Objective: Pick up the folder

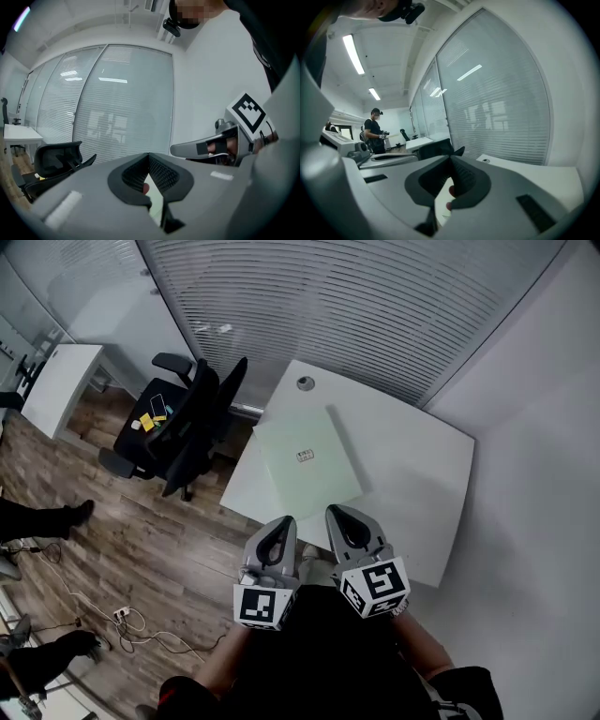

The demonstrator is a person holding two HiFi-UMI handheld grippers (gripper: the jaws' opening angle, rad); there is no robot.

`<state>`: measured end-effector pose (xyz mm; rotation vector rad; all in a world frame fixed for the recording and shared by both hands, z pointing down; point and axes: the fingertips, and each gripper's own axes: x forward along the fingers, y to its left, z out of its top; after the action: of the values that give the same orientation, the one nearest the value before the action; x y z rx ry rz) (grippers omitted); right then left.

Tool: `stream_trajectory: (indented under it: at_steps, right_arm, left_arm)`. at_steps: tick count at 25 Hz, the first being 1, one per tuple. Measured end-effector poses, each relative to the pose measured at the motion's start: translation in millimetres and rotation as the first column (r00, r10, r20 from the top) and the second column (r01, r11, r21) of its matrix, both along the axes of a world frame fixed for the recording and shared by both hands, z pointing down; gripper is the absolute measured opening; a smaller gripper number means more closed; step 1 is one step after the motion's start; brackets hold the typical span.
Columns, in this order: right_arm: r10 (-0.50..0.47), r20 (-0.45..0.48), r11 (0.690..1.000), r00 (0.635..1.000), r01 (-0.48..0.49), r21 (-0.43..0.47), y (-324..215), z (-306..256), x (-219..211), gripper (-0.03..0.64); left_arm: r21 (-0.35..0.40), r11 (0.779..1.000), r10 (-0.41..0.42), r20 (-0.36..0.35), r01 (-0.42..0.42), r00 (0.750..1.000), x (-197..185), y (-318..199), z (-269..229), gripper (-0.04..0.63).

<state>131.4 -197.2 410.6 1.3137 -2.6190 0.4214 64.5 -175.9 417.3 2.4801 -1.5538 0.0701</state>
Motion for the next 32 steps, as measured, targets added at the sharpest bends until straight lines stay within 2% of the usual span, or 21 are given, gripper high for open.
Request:
stream_trajectory:
  at_steps: [4,7,9,12,16,23,24,26,32]
  right_arm:
    - [-0.054,-0.025,0.998,0.998,0.053,-0.026,-31,16,7,0.002]
    - [-0.07,-0.085,0.998,0.994,0.07,-0.011,-52,34,14,0.002]
    - [-0.067,-0.098,0.998,0.993,0.065,-0.025,-63,47,19,0.002]
    - [-0.038,-0.078,0.997,0.996,0.034,-0.062,-82,71,29,0.002]
    - [-0.001,-0.063,0.994,0.998,-0.006,-0.106,-109,109,37,0.002]
    - [-0.029,-0.099,0.977,0.995,0.007,-0.215,-133,167,47,0.005]
    - [-0.033,-0.101,0.974,0.994,0.009,-0.228,-135,174,49,0.028]
    - [-0.043,-0.096,0.965,0.994,0.017,-0.263,-140,187,52,0.14]
    - [-0.075,-0.103,0.94,0.992,0.036,-0.34,-152,223,57,0.253]
  left_arm:
    - [-0.012,0.999,-0.03,0.018,0.03,0.999,4,-15,10,0.005]
    - [0.023,0.999,-0.042,0.013,0.042,0.999,9,-26,9,0.005]
    - [0.001,0.999,-0.049,0.018,0.049,0.999,12,-30,12,0.005]
    - [0.035,0.996,-0.082,0.01,0.081,0.997,12,-40,15,0.005]
    - [0.013,0.991,-0.135,0.017,0.134,0.991,7,-50,29,0.005]
    - [-0.025,0.989,-0.146,0.02,0.147,0.989,10,-67,44,0.005]
    - [-0.031,0.989,-0.147,0.02,0.148,0.989,11,-69,47,0.005]
    - [-0.044,0.989,-0.14,0.022,0.141,0.99,13,-71,51,0.005]
    - [-0.081,0.989,-0.12,0.031,0.123,0.992,19,-74,61,0.005]
